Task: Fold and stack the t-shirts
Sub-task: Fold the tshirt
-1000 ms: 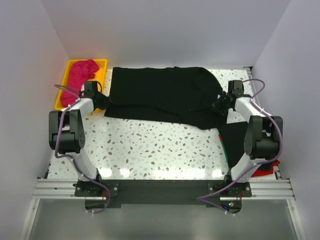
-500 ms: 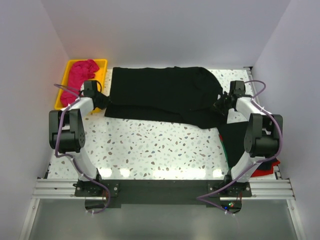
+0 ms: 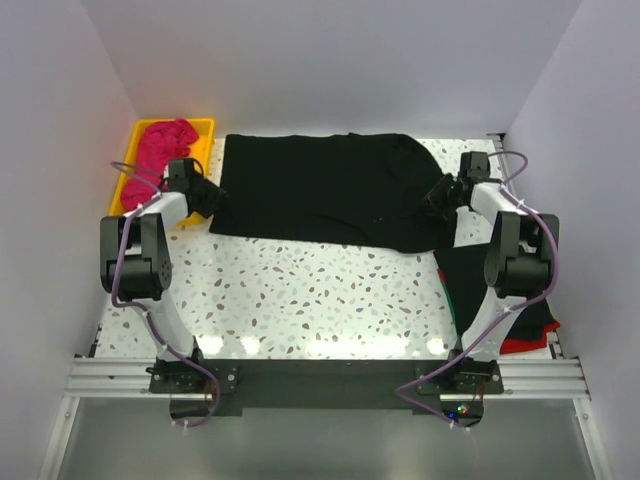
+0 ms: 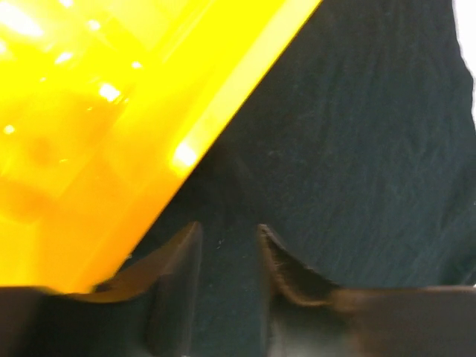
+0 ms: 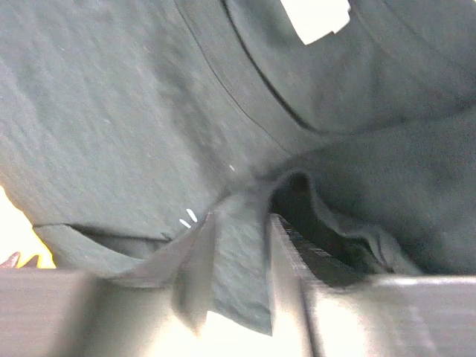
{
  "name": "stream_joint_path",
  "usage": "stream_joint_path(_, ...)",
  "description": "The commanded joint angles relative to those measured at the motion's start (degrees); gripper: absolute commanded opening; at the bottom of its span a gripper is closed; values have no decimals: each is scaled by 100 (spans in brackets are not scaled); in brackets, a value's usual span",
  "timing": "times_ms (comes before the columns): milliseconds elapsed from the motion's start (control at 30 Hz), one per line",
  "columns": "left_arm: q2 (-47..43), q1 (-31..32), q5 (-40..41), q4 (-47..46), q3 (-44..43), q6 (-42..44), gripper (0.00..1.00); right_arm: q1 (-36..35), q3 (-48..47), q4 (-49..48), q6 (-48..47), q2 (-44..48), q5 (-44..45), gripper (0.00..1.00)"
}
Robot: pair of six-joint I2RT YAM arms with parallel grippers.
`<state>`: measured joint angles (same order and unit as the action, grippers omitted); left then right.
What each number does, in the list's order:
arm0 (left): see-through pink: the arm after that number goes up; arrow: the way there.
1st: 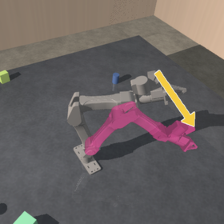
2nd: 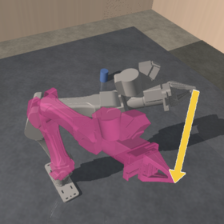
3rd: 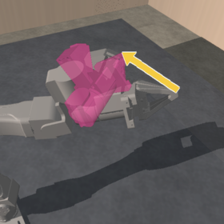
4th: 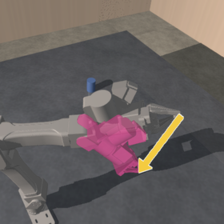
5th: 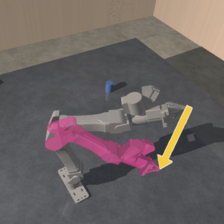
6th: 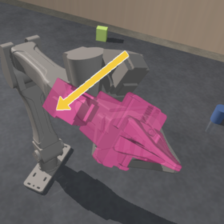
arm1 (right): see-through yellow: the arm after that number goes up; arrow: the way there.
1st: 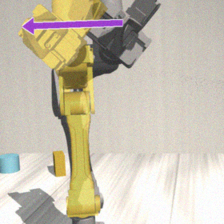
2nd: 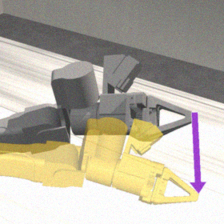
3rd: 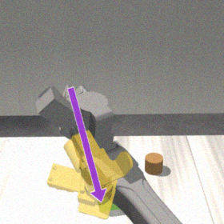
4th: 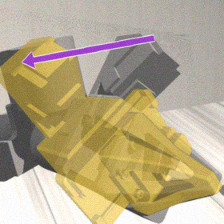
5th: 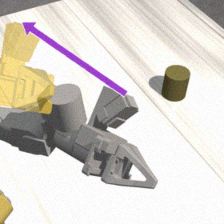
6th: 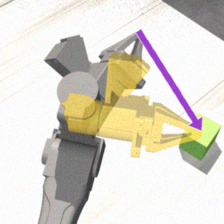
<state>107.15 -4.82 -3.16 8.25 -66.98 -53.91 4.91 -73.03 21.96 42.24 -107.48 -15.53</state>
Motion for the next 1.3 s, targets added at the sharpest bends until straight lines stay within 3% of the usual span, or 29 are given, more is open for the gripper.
stream_joint_path(0, -72, -45, -334, -473, -202, 328, 53, 45, -588, 107, -303, -115, -240, 41)
stream_joint_path(100, -255, -28, -650, -675, -97, 364, 59, 45, -668, 204, -418, -63, -223, 57)
stream_joint_path(167, -388, 25, -773, -702, 9, 364, 60, 28, -590, 239, -453, 121, -126, 58)
stream_joint_path(467, -1723, 411, -975, -105, 685, 337, 61, -271, 1156, 99, -401, 1745, 622, 58)
stream_joint_path(633, -2698, 438, -1134, 326, 932, 915, 62, -743, 2082, -138, -138, 2424, 823, 58)
stream_joint_path(833, -3270, 438, -1249, 950, 879, 1654, 64, -1308, 2882, -884, 618, 2557, 1052, 58)
stream_joint_path(1267, -4281, 429, -1187, 590, 1873, 2183, 65, -1405, 3866, -2169, 1603, 2847, 1877, 54)
